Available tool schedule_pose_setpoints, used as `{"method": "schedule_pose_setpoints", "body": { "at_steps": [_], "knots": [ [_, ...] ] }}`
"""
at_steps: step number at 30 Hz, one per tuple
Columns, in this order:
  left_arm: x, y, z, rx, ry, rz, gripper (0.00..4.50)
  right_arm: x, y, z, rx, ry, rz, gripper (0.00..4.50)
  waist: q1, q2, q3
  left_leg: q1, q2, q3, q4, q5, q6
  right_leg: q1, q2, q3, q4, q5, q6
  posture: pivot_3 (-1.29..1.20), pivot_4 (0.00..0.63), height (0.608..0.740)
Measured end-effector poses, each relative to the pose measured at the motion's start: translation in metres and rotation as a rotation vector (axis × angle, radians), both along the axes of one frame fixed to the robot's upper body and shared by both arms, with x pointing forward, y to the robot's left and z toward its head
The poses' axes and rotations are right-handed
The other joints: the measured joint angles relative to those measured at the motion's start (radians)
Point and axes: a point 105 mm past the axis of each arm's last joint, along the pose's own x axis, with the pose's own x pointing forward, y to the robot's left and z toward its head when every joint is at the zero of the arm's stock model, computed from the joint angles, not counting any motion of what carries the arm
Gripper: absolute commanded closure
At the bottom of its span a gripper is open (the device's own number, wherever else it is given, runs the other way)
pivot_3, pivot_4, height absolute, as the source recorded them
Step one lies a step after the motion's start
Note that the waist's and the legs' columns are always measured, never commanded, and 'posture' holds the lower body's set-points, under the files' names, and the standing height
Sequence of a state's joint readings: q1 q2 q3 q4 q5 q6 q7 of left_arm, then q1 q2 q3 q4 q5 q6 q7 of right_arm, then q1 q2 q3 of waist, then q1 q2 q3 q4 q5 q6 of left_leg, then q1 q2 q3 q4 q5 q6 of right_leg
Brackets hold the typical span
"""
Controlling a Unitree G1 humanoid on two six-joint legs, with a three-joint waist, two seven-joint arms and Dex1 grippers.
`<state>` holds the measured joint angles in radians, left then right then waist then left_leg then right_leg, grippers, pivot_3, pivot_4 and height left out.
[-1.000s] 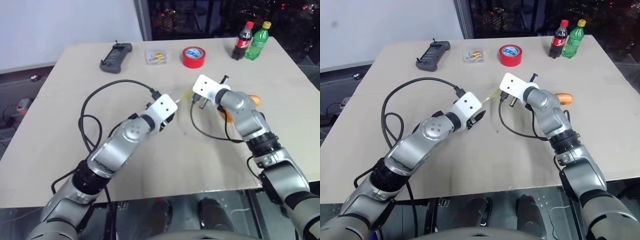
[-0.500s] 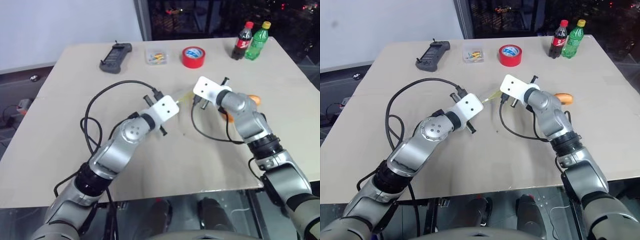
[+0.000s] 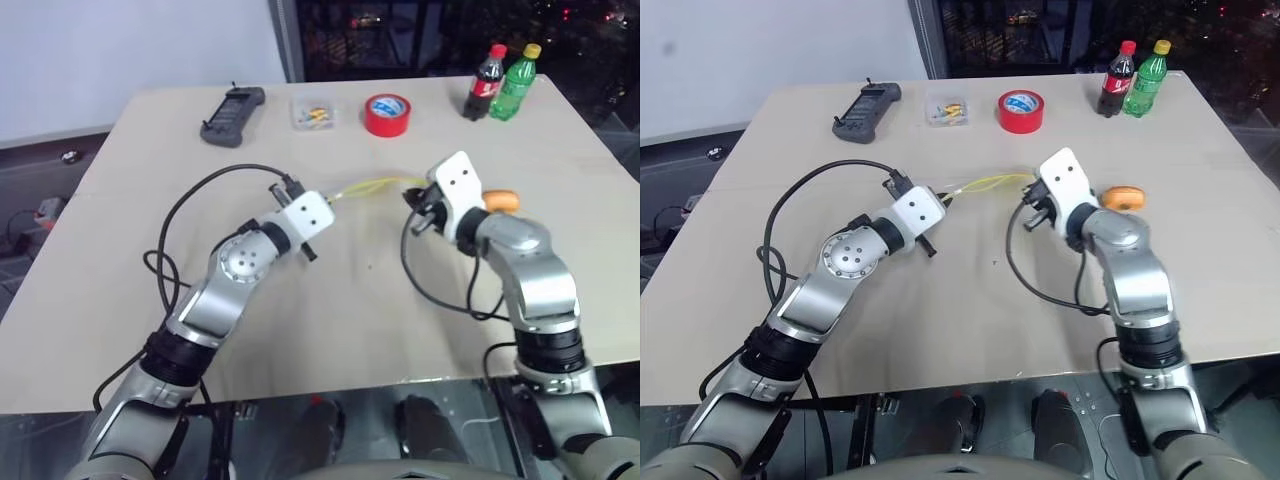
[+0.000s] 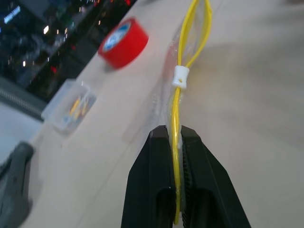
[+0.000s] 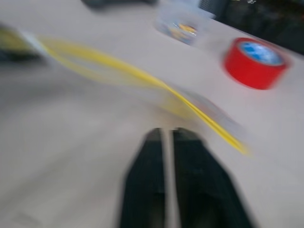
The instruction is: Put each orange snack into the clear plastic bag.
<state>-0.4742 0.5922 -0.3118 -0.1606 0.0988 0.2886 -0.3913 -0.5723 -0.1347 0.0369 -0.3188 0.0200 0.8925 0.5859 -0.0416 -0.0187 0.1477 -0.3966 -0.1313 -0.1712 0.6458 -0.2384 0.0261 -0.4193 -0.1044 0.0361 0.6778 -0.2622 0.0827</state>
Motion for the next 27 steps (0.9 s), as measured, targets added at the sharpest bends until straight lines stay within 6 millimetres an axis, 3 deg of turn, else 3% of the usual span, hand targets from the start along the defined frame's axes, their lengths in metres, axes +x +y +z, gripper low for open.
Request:
{"method": "schedule_pose_setpoints", "body": {
  "at_steps": [4,7,16,20,22,24,27],
  "knots": [
    [-0.003,0.002,-0.005,0.006,0.009,-0.009,4.5,-0.002,0.026,0.006,0.09,0.041,0.039,4.47,0.004,0.0,0.0,-0.001,-0.001,0.0,0.001,0.0,0.0,0.0,0.001,-0.001,0.0,0.0,0.0,0.0,0.15,0.74],
    [-0.003,0.005,-0.003,0.014,-0.014,-0.006,4.5,0.002,0.035,0.001,0.113,0.077,0.039,4.47,0.006,0.0,0.0,-0.001,-0.002,-0.001,0.001,0.0,0.0,0.0,0.001,-0.002,0.0,0.0,0.0,0.0,0.15,0.74],
    [-0.009,0.001,-0.01,0.012,0.004,-0.037,4.5,0.013,0.038,-0.021,0.081,0.127,-0.001,4.47,-0.001,0.001,0.0,0.0,-0.001,-0.001,0.001,0.0,0.0,0.0,0.001,-0.001,0.0,0.0,0.0,0.0,0.15,0.74],
    [-0.018,0.003,-0.019,0.044,0.02,-0.083,4.5,0.031,0.023,-0.035,0.089,0.141,-0.132,4.47,-0.001,0.001,0.0,0.0,-0.001,0.0,0.001,0.0,0.0,0.0,0.002,-0.001,0.0,0.0,0.0,0.0,0.15,0.74],
    [-0.021,0.009,-0.023,0.06,0.03,-0.092,4.5,0.042,0.007,-0.039,0.011,0.086,-0.217,4.47,0.0,0.002,0.001,0.0,-0.001,0.0,0.001,0.0,0.0,0.0,0.002,-0.001,0.0,0.0,0.0,0.0,0.15,0.74],
    [-0.021,0.02,-0.02,0.092,0.022,-0.096,4.5,0.051,-0.013,-0.037,-0.252,-0.123,-0.227,4.47,0.006,0.002,0.001,-0.001,-0.002,0.0,0.001,0.0,0.0,0.0,0.001,-0.002,0.0,0.0,0.0,0.0,0.15,0.74],
    [-0.02,0.029,-0.019,0.124,0.012,-0.111,4.5,0.045,-0.007,-0.037,-0.613,-0.422,-0.06,4.47,0.0,0.002,0.001,-0.001,-0.002,0.0,0.001,0.0,0.0,0.0,0.002,-0.002,0.0,0.0,0.0,0.0,0.15,0.74]
  ]
}}
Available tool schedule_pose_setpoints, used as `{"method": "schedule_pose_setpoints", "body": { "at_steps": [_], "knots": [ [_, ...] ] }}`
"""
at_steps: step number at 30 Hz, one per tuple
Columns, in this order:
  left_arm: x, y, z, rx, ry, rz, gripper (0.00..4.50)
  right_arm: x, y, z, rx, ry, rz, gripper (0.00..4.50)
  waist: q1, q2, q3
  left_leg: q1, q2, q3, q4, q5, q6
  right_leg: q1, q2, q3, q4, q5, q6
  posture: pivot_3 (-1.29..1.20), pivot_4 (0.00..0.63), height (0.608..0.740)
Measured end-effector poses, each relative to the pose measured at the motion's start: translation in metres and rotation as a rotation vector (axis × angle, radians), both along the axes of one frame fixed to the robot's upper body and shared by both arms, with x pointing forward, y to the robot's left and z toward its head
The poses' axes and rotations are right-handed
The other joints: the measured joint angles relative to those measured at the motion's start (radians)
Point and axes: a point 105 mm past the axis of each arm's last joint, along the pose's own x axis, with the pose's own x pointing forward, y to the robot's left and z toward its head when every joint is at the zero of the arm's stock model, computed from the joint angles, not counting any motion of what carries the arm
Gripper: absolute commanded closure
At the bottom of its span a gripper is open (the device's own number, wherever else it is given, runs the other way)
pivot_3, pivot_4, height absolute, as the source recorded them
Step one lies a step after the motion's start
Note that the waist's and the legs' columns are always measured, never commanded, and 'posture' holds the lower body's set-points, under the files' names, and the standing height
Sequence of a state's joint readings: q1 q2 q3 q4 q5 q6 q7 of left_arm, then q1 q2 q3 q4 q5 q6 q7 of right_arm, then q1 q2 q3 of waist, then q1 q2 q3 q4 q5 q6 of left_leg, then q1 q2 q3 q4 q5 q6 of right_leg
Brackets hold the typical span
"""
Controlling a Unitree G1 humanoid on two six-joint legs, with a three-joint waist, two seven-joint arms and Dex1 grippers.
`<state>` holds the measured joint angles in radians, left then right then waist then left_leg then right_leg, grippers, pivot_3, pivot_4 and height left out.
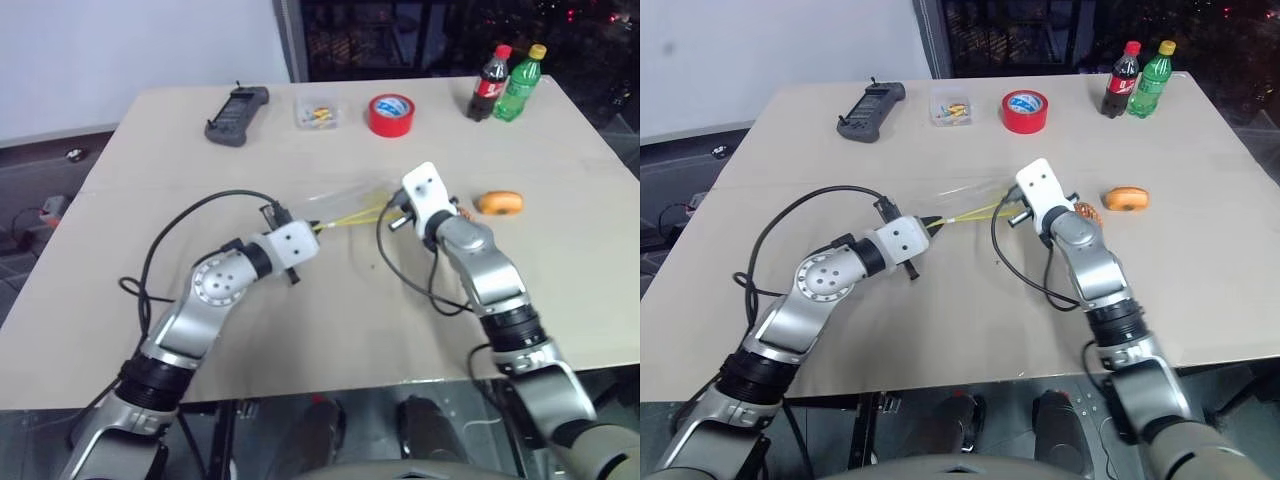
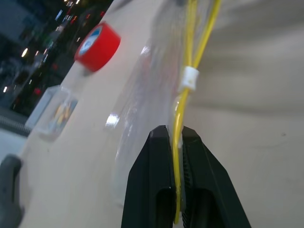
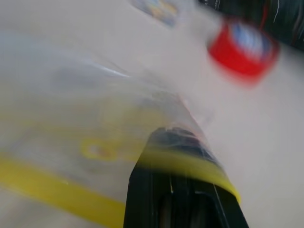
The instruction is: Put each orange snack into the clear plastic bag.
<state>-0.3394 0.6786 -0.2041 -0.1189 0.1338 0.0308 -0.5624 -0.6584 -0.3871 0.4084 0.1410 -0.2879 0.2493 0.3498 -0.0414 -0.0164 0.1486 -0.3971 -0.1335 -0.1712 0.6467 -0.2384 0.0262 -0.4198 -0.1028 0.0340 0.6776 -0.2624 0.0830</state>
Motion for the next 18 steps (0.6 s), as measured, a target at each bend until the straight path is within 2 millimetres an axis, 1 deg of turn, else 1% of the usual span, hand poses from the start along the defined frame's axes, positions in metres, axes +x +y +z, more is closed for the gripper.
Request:
{"method": "schedule_pose_setpoints", "body": {
  "at_steps": [2,4,5,6,8,11,12,16,17,18],
  "knots": [
    [0.002,0.005,-0.002,0.009,0.005,0.002,4.5,-0.005,0.002,-0.011,-0.158,-0.053,0.082,3.96,-0.003,0.0,0.0,0.0,0.001,0.0,0.0,0.0,0.0,0.0,0.0,0.0,0.0,0.0,0.0,0.0,0.15,0.74],
    [0.004,0.006,-0.003,0.011,0.006,0.0,4.5,-0.008,0.005,-0.022,-0.254,-0.084,0.138,3.34,-0.003,0.0,0.0,0.0,0.001,0.0,0.0,0.0,0.0,0.0,0.001,0.0,0.0,0.0,0.0,0.0,0.15,0.74],
    [0.005,0.006,-0.002,0.011,0.004,0.0,4.5,-0.009,0.008,-0.025,-0.284,-0.096,0.16,2.84,-0.003,0.0,0.0,0.0,0.001,0.0,0.0,0.0,0.0,0.0,0.001,0.0,0.0,0.0,0.0,0.0,0.15,0.74],
    [0.007,0.005,0.0,0.003,-0.003,-0.001,4.5,-0.01,0.012,-0.028,-0.322,-0.122,0.19,2.49,-0.002,0.0,0.0,0.0,0.001,0.0,0.0,0.0,0.0,0.0,0.0,0.0,0.0,0.0,0.0,0.0,0.15,0.74],
    [0.009,0.002,0.004,-0.011,-0.015,-0.005,4.5,-0.01,0.016,-0.027,-0.347,-0.162,0.212,1.49,0.0,0.0,0.0,0.0,0.001,0.0,0.0,0.0,0.0,0.0,0.0,0.0,0.0,0.0,0.0,0.0,0.15,0.74],
    [0.009,0.0,0.005,-0.019,-0.019,-0.004,4.5,-0.01,0.019,-0.024,-0.372,-0.21,0.224,0.32,0.001,0.0,0.0,0.0,0.001,0.0,0.0,0.0,0.0,0.0,0.001,0.0,0.0,0.0,0.0,0.0,0.15,0.74],
    [0.009,0.0,0.005,-0.022,-0.019,-0.003,4.5,-0.01,0.019,-0.024,-0.38,-0.215,0.226,0.02,0.001,0.0,0.0,0.0,0.001,0.0,0.0,0.0,0.0,0.0,0.001,0.0,0.0,0.0,0.0,0.0,0.15,0.74],
    [0.01,-0.001,0.004,-0.036,-0.008,0.007,4.5,-0.008,0.016,-0.02,-0.369,-0.224,0.213,0.02,0.001,0.0,0.0,0.0,0.001,0.0,0.0,0.0,0.0,0.0,0.001,0.0,0.0,0.0,0.0,0.0,0.15,0.74],
    [0.011,0.0,0.003,-0.04,0.0,0.015,4.5,-0.008,0.014,-0.018,-0.343,-0.217,0.199,0.02,0.001,0.0,0.0,0.0,0.001,0.0,0.0,0.0,0.0,0.0,0.001,0.0,0.0,0.0,0.0,0.0,0.15,0.74],
    [0.012,-0.001,0.002,-0.053,0.01,0.023,4.5,-0.009,0.008,-0.014,-0.261,-0.175,0.166,0.02,0.002,0.0,0.0,0.0,0.001,-0.001,0.0,0.0,0.0,0.001,0.001,0.0,0.0,0.0,0.0,0.0,0.15,0.74]
  ]
}}
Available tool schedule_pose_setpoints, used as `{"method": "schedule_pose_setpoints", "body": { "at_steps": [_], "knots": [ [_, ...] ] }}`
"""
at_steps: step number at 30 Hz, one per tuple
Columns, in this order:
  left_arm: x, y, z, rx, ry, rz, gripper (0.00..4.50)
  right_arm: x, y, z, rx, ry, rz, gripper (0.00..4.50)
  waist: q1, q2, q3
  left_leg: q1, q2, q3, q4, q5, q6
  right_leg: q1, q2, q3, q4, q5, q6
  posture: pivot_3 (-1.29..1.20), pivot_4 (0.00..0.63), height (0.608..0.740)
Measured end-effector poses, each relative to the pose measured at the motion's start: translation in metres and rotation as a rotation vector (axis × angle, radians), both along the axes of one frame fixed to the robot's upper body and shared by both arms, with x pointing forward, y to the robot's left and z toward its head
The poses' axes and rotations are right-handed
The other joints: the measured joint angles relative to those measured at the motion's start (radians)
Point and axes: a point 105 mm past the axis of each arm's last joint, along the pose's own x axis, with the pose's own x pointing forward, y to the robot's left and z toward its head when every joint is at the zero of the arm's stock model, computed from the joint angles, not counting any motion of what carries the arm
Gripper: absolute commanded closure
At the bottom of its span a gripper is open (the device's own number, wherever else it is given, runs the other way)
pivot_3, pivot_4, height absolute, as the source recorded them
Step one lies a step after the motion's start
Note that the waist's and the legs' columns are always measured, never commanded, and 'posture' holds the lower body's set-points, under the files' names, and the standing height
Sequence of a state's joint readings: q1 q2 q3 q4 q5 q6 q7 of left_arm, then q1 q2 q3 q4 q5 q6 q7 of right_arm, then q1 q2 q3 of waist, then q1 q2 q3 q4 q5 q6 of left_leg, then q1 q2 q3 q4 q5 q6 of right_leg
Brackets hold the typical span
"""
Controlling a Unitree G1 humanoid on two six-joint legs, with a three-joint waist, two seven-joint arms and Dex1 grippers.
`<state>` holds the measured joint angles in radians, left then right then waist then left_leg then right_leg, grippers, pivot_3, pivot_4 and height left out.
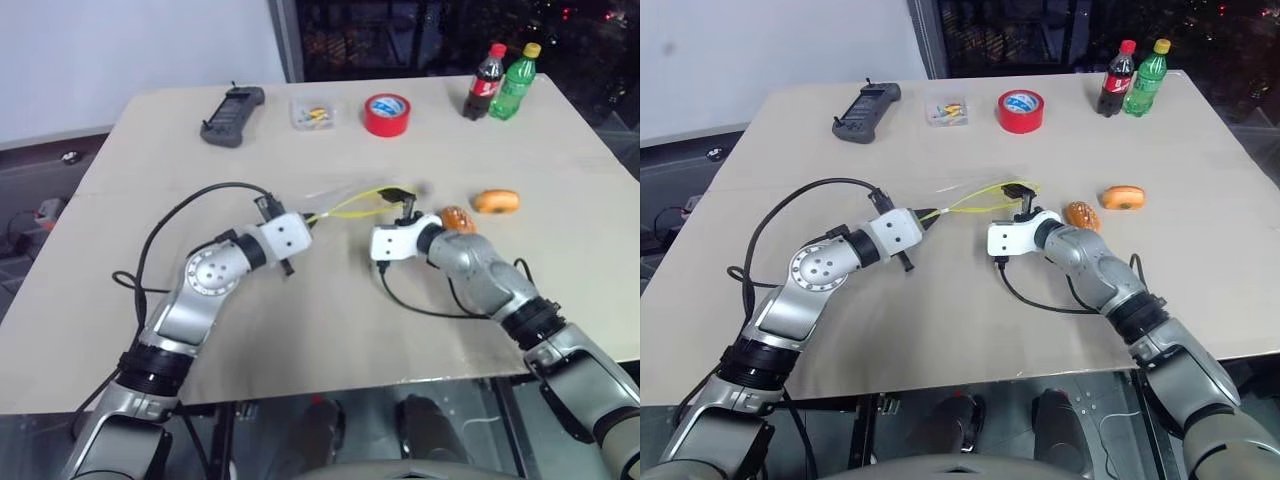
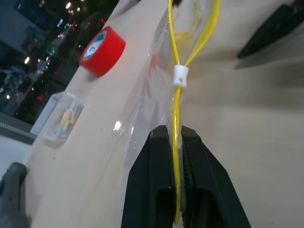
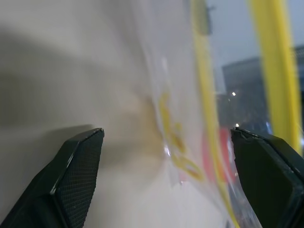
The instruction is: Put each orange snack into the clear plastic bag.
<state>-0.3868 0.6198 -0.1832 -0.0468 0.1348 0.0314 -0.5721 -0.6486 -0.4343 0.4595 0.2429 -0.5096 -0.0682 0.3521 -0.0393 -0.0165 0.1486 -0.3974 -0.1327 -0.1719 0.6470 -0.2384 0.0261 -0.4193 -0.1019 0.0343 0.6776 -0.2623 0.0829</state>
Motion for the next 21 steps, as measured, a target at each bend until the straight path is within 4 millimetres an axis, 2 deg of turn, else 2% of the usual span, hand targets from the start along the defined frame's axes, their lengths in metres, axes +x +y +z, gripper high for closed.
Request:
{"method": "schedule_pose_setpoints", "body": {
  "at_steps": [3,6,9,11,14,19,20,21],
  "knots": [
    [0.003,0.002,0.0,-0.036,0.025,0.032,4.5,-0.009,-0.012,0.002,0.17,0.151,-0.038,0.02,0.004,0.0,0.0,-0.001,0.0,-0.001,0.001,0.0,0.0,0.0,0.0,-0.001,0.0,0.0,0.0,0.0,0.15,0.74],
    [0.006,0.003,0.001,-0.06,0.043,0.047,4.5,-0.029,-0.033,0.004,0.392,0.368,-0.09,0.02,0.008,0.0,0.0,-0.001,0.0,-0.001,0.001,0.0,0.0,0.001,-0.001,-0.001,0.0,0.0,0.0,0.0,0.15,0.74],
    [0.009,0.003,0.002,-0.067,0.051,0.057,4.5,-0.034,-0.056,0.018,0.511,0.391,-0.178,0.02,0.007,0.0,0.0,0.0,0.0,-0.001,0.001,0.0,0.0,0.001,0.0,-0.001,0.001,0.0,0.0,0.0,0.15,0.74],
    [0.011,0.003,0.003,-0.069,0.051,0.056,4.5,-0.032,-0.082,0.024,0.596,0.367,-0.32,0.02,0.007,0.0,0.0,0.0,0.0,-0.001,0.001,0.0,0.0,0.001,0.0,-0.001,0.001,0.0,0.0,0.0,0.15,0.74],
    [0.012,0.003,0.002,-0.073,0.059,0.059,4.5,-0.028,-0.106,0.012,0.675,0.374,-0.488,0.02,0.007,0.0,0.0,0.0,0.0,0.0,0.001,0.0,0.0,0.001,-0.001,0.0,0.001,0.0,0.0,0.0,0.15,0.74],
    [0.012,0.001,0.0,-0.082,0.071,0.059,4.5,-0.022,-0.116,-0.022,0.754,0.477,-0.625,0.02,0.005,0.0,0.0,0.0,0.0,0.0,0.001,0.0,0.0,0.001,-0.001,0.0,0.001,0.0,0.0,0.0,0.15,0.74],
    [0.012,0.001,0.0,-0.082,0.073,0.059,4.5,-0.021,-0.118,-0.028,0.766,0.499,-0.641,0.54,0.005,0.0,0.0,0.0,0.0,0.0,0.001,0.0,0.0,0.001,-0.001,0.0,0.001,0.0,0.0,0.0,0.15,0.74],
    [0.012,0.001,0.0,-0.083,0.075,0.058,4.5,-0.02,-0.119,-0.032,0.773,0.511,-0.65,0.79,0.005,0.0,0.0,0.0,0.0,0.0,0.001,0.0,0.0,0.001,-0.001,0.0,0.001,0.0,0.0,0.0,0.15,0.74]
  ]
}}
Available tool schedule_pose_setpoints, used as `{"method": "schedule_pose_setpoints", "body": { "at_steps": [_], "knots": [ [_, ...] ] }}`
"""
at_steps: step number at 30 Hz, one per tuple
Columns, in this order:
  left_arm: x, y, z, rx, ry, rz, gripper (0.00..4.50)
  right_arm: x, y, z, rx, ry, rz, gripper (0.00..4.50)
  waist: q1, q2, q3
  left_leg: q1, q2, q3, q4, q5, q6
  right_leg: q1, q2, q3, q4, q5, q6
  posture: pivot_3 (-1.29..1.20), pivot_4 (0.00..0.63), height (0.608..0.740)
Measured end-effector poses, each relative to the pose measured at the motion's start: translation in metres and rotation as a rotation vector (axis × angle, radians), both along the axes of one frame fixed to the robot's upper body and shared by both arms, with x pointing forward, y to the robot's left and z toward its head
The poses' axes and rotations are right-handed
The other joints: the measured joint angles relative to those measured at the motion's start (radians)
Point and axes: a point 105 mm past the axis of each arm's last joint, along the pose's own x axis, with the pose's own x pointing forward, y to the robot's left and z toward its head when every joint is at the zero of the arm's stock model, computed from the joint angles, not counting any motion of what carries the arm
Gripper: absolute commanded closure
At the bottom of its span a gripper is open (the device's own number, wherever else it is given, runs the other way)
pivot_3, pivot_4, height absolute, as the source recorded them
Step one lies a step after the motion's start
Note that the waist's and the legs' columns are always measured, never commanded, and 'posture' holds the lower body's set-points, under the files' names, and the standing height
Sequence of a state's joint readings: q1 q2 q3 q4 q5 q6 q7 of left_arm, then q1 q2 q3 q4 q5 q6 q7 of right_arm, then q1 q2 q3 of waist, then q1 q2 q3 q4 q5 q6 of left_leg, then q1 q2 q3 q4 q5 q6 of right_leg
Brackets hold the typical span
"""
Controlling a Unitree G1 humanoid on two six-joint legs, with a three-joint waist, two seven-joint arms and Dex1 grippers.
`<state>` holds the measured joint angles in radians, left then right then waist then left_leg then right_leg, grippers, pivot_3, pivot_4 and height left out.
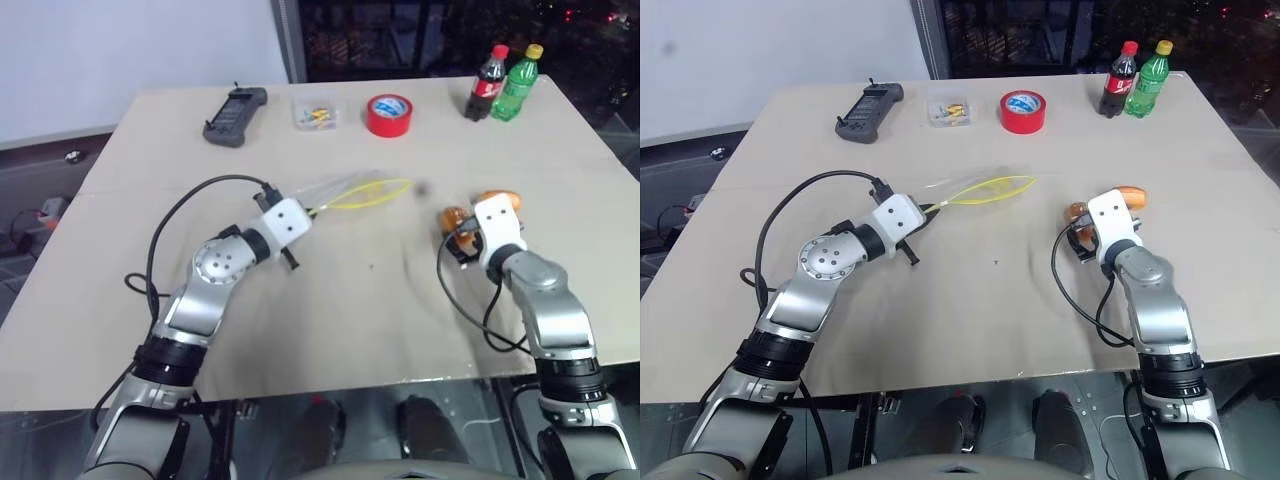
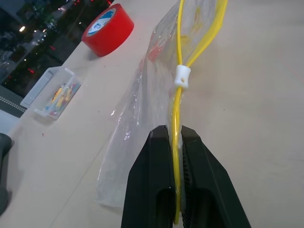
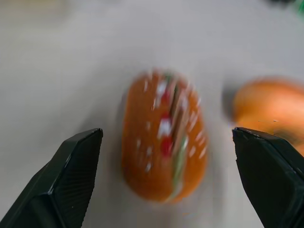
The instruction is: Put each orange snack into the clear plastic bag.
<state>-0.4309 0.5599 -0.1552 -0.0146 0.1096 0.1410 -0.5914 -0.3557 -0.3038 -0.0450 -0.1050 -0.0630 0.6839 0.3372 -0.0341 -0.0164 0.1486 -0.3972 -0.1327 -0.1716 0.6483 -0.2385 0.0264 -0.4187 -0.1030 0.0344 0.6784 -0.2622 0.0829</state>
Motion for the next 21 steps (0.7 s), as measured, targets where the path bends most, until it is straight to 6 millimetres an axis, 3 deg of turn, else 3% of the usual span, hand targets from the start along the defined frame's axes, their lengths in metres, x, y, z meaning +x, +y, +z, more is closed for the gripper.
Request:
{"method": "schedule_pose_setpoints", "body": {
  "at_steps": [6,11,14,16,21],
  "knots": [
    [0.0,0.0,0.0,-0.011,0.007,-0.004,4.5,0.004,0.0,0.003,0.037,-0.017,0.019,3.55,-0.001,0.0,0.0,0.0,0.0,0.0,0.0,0.0,0.0,0.0,0.0,0.0,0.0,0.0,0.0,0.0,0.15,0.74],
    [-0.001,-0.001,0.001,-0.011,0.003,-0.007,4.5,0.002,0.015,0.018,0.098,-0.057,0.11,3.55,-0.003,0.0,0.0,0.0,0.0,0.0,0.0,0.0,0.0,0.0,0.0,0.0,0.0,0.0,0.0,0.0,0.15,0.74],
    [-0.002,-0.001,0.001,-0.008,-0.002,-0.009,4.5,-0.002,0.036,0.033,0.12,-0.084,0.219,3.55,-0.006,0.0,0.0,0.0,0.0,0.0,0.0,0.0,0.0,0.0,0.0,0.0,0.0,0.0,0.0,0.0,0.15,0.74],
    [-0.003,-0.001,0.0,-0.004,-0.007,-0.012,4.5,-0.007,0.065,0.044,0.161,-0.085,0.327,3.55,-0.008,0.0,0.0,0.0,0.001,0.0,0.0,0.0,0.0,0.0,0.0,0.0,0.0,0.0,0.0,0.0,0.15,0.74],
    [-0.005,-0.001,-0.003,0.007,-0.006,-0.009,4.5,-0.01,0.101,0.052,0.154,-0.074,0.452,3.55,-0.003,0.0,0.0,0.0,0.0,-0.001,0.0,0.0,0.0,0.0,0.0,-0.001,0.0,0.0,0.0,0.0,0.15,0.74]
  ]
}}
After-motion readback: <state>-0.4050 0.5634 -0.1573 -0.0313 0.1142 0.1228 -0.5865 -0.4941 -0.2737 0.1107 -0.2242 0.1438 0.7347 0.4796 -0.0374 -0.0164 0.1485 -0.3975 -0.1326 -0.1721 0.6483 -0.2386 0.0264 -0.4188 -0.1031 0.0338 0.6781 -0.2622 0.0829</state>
